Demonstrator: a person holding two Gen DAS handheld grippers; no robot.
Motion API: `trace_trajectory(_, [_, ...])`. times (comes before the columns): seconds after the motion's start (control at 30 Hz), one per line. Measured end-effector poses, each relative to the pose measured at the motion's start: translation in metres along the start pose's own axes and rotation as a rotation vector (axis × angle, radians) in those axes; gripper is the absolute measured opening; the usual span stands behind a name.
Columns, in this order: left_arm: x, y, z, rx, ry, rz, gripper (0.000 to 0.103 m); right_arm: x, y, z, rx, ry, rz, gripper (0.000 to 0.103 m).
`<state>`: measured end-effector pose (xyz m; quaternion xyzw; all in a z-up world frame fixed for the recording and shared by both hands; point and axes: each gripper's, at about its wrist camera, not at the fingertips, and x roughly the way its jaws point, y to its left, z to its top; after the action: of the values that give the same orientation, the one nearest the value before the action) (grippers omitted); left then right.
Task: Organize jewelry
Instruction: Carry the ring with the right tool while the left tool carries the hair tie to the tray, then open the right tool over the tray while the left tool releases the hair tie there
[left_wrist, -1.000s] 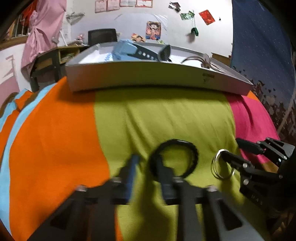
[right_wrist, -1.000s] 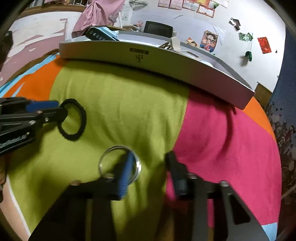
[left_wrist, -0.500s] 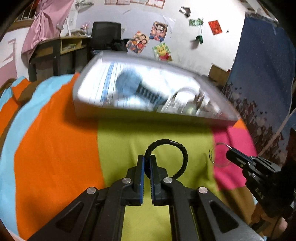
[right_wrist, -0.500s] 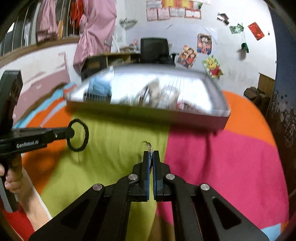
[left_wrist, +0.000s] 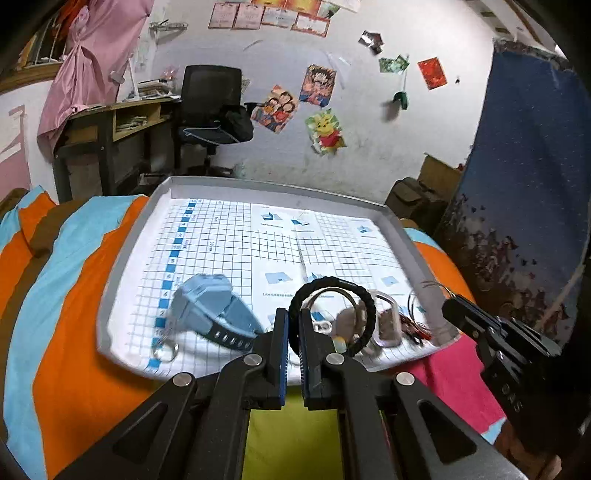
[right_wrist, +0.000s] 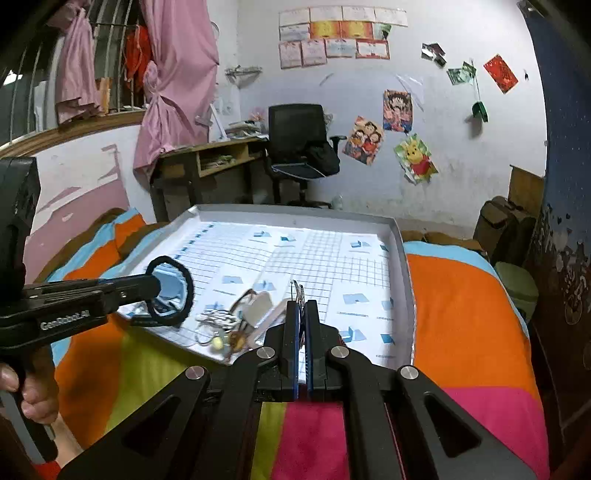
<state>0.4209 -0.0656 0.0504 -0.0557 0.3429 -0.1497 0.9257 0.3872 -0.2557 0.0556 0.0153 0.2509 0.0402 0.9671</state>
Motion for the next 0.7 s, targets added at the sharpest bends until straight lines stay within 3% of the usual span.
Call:
trace_trajectory(0.2, [0.027,-0.006,-0.005,-0.018,0.075,0.028,0.006,0.016,-0.008,-0.008,0.01,0.044,-0.023,0.003])
trace_trajectory(0.57, [0.034,-0.019,-0.013,0.035,0.101,0.062,0.006,0.022,-0.019,-0.017,0.0,0.1,-0.056,0.004])
trace_trajectory(0.63, [0.032,-0.019,-0.013,0.027,0.101,0.064,0.009,0.02,-0.021,-0.015,-0.006,0.099,-0.058,0.01])
trace_trajectory(0.7, [0.028,-0.018,-0.012,0.017,0.095,0.064,0.016,0.015,-0.021,-0.013,-0.001,0.084,-0.066,0.034])
